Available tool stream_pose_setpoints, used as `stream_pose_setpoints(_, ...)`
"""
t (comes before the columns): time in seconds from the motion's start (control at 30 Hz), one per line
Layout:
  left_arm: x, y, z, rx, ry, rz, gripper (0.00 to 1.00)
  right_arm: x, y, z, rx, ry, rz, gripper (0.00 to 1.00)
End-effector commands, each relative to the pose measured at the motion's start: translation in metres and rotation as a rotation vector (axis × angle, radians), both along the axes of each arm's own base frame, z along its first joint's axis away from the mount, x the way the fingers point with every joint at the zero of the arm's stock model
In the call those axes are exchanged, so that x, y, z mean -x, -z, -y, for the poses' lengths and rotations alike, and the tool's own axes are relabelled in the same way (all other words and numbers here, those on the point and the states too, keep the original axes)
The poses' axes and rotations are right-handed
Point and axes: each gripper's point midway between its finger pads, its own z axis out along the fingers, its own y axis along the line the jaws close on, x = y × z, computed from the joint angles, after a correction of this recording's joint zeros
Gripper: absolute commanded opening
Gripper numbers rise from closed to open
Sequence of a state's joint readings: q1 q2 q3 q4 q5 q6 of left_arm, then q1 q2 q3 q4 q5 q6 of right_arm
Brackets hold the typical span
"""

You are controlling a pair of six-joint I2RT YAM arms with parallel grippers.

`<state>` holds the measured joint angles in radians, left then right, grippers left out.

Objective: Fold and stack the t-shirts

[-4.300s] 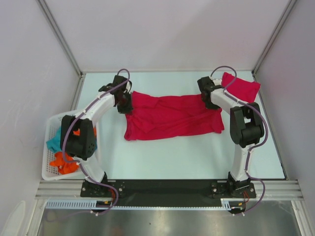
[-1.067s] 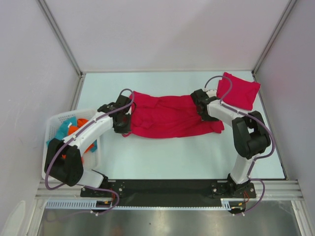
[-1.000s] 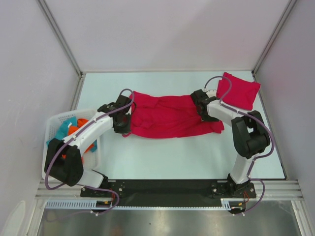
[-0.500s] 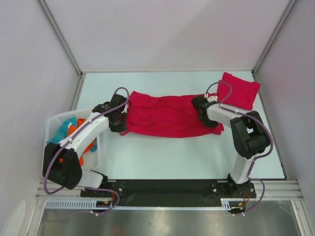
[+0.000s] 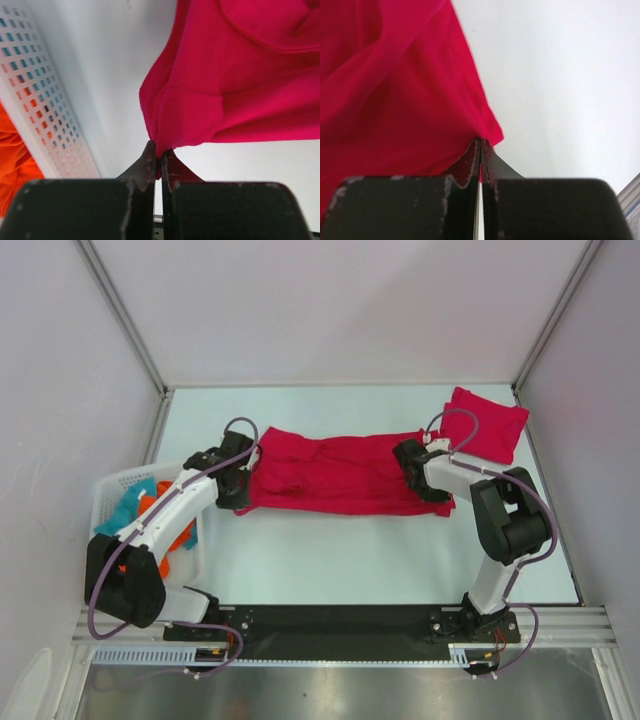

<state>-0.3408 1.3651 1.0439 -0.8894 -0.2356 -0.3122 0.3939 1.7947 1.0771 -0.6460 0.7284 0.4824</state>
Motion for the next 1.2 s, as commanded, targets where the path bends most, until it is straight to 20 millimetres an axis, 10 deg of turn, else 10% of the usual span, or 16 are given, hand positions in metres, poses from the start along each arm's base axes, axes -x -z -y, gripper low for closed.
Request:
stream_pose_setpoints(0.0, -0.007, -0.019, -0.026, -0.126, -0.047, 0.055, 0.00, -0.009, -0.027, 0.028, 0.100, 0.081, 0.099, 0.00)
stream_pose_setpoints(0.33, -0.017, -0.022, -0.045, -0.256, -0.101, 0.040, 0.00, -0.017, -0.037, 0.091, 0.089, 0.267, 0.144, 0.00)
stream_pose_setpoints(0.7, -0.014, -0.018, -0.037, -0.213, -0.076, 0.020, 0.00, -0.014, -0.025, 0.070, 0.077, 0.206, 0.088, 0.00)
stream_pose_setpoints(0.8, -0.011, -0.024, -0.031, -0.174, -0.055, 0.025, 0.29, -0.013, -0.031, 0.063, 0.079, 0.192, 0.093, 0.14)
stream_pose_setpoints(0.9, -0.011, -0.033, -0.032, -0.167, -0.062, 0.053, 0.97, -0.013, -0.042, 0.056, 0.066, 0.182, 0.119, 0.31)
stream_pose_setpoints(1.17, -0.015, -0.055, -0.032, -0.154, -0.079, 0.113, 0.99, -0.022, -0.080, 0.034, 0.027, 0.142, 0.187, 0.42)
